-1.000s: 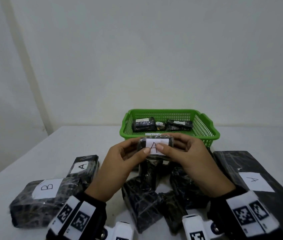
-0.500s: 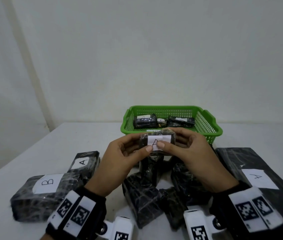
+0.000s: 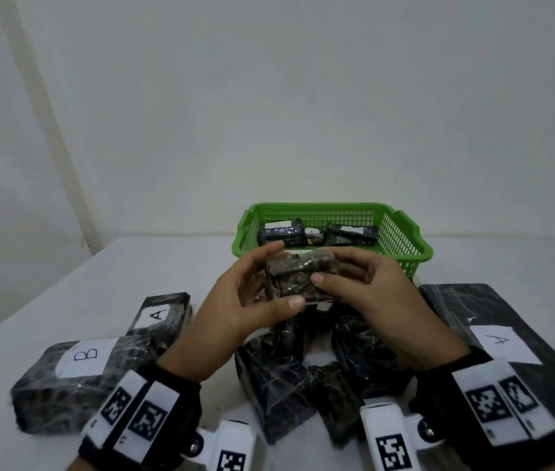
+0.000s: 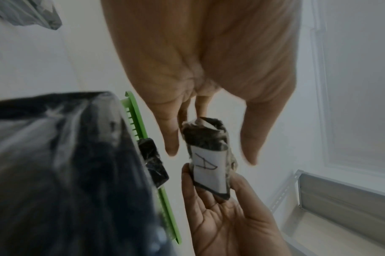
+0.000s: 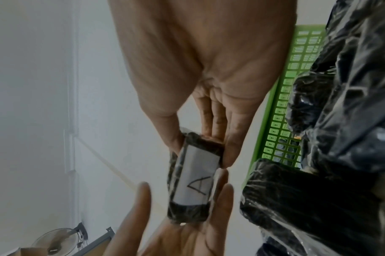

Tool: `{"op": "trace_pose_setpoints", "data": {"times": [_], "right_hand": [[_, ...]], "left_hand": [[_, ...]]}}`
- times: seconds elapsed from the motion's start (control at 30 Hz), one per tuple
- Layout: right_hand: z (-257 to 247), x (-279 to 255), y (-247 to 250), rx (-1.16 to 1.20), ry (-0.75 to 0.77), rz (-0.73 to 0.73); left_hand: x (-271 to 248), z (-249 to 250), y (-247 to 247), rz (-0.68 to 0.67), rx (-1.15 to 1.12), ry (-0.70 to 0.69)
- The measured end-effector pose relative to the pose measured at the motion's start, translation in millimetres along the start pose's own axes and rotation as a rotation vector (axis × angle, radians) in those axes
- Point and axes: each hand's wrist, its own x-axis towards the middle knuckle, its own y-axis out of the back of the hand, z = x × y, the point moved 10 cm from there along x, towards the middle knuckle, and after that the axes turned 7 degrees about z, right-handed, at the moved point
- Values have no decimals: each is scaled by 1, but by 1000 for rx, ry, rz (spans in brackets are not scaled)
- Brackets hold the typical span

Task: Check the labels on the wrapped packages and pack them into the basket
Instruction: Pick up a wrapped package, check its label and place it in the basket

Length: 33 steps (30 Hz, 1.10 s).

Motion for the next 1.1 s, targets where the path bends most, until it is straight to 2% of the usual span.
{"op": "trace_pose_setpoints", "data": {"times": [0.13,0.3,0.43,0.53,0.67,0.8,0.9,1.03,1.1], "right_hand": [[-2,-2,-2,-40,38,3],[-6,-2,-4,-57,75,20],[-6,-3,-7,-63,55,-46],[-9,-2,-3,-59,79,-28],[-9,-4,-6,-73,100,-60],[-5,-7,-14,10,16,-130],[-3,-6,-15,106,-55,-129],[-10,-4,-8,45,11,-84],[-15,-6,-6,9,56,-78]], "left_hand": [[4,-5,11,163,9,17],[4,-4,10,135,9,16],[5,-1,16,191,4,-13],[4,-1,16,158,-37,4],[5,5,17,176,43,-70],[4,13,16,168,82,-148],[1,18,11,126,85,-184],[-2,14,2,10,0,-140],[-1,12,1,21,-16,-84]]}}
